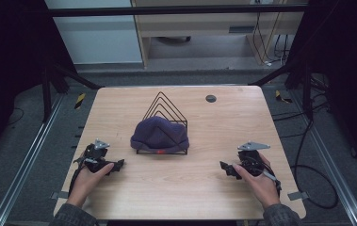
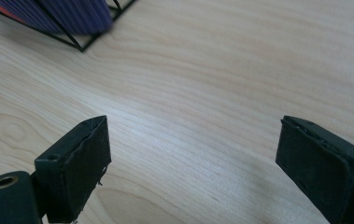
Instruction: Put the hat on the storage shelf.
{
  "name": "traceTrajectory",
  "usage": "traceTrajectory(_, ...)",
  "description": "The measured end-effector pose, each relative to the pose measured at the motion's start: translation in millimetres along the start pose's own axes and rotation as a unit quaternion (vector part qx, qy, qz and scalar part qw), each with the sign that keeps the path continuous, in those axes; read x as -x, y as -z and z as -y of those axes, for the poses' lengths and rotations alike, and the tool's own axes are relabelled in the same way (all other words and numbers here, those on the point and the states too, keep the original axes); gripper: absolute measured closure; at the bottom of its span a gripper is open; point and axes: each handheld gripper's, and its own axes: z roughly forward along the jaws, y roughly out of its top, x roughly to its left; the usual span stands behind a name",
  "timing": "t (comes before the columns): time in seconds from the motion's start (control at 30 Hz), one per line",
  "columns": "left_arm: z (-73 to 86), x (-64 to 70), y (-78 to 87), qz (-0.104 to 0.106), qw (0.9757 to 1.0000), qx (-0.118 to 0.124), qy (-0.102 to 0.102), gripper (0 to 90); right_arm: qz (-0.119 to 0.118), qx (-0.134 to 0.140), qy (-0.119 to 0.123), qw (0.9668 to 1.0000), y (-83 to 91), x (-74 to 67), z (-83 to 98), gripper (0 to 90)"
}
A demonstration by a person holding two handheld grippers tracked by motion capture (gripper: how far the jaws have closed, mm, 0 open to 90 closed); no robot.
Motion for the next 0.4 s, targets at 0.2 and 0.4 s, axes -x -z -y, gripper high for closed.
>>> traceTrajectory(0.2, 0.2, 0.5, 0.0, 0.000, 1.0000, 0.000, 0.001, 0.0, 0.011, -0.034, 0.005, 0.9993, -14.7, 0.9, 9.2, 8.6)
traceTrajectory(0.4, -0.6, 0.3, 0.0, 0.000, 1.0000, -0.003, -0.002, 0.0, 0.041, -0.012, 0.049, 0.9979, -24.5, -9.5, 16.9, 1.7)
